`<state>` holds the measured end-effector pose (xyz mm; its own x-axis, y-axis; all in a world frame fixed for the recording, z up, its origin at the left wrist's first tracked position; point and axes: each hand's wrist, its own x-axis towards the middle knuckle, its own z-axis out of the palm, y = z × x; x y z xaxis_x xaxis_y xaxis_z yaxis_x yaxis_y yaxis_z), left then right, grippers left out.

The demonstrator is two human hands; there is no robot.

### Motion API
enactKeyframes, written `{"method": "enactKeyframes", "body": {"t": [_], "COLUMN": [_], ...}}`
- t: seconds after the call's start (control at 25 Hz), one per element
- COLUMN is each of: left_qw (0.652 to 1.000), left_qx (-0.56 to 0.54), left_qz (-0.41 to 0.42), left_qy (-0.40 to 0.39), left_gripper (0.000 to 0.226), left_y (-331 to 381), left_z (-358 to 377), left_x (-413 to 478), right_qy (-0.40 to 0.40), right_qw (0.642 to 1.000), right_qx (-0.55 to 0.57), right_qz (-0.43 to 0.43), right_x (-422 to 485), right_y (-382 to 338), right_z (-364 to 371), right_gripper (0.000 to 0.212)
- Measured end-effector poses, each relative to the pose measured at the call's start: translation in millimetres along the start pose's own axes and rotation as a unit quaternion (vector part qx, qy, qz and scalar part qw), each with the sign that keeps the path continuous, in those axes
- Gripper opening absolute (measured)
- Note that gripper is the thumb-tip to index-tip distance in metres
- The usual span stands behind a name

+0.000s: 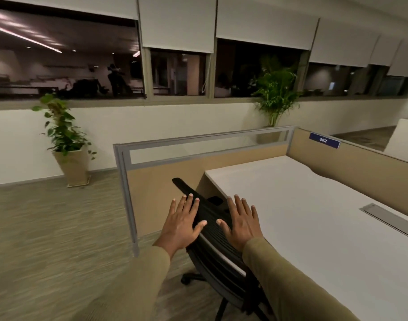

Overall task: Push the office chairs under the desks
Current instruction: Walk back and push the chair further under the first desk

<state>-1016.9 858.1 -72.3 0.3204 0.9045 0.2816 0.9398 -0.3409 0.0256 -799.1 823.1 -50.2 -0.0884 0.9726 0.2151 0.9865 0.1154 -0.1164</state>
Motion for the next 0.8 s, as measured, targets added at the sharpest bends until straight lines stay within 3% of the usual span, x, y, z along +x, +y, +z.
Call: {"method": "enactKeyframes", "body": {"t": [0.28, 0.36, 0.44, 0.52, 0.8], "left_qw": [0.998, 0.998, 0.996, 0.99, 0.991], "left_qx": [-0.037, -0.042, -0.051, -0.065, -0.072], "left_qz": [0.046, 0.041, 0.033, 0.04, 0.073], "left_qy": [0.0, -0.01, -0.058, -0.117, -0.089], "left_gripper": [0.091, 0.092, 0.089, 0.087, 0.066], "left_y": [-91, -111, -125, -130, -132], "left_z": [26, 44, 65, 78, 76], "left_x": [182, 209, 223, 226, 187], "right_qy": [-0.037, -0.127, -0.251, -0.304, -0.17], "right_qw": [0.991, 0.977, 0.932, 0.896, 0.92], "right_qx": [-0.001, 0.001, 0.078, 0.129, 0.068], "right_qz": [0.125, 0.172, 0.249, 0.298, 0.346], "right_x": [118, 125, 123, 118, 37], "right_y": [-11, -13, -13, -11, -28], "right_z": [29, 37, 38, 36, 32], "right_gripper": [0.084, 0.093, 0.093, 0.094, 0.075]}}
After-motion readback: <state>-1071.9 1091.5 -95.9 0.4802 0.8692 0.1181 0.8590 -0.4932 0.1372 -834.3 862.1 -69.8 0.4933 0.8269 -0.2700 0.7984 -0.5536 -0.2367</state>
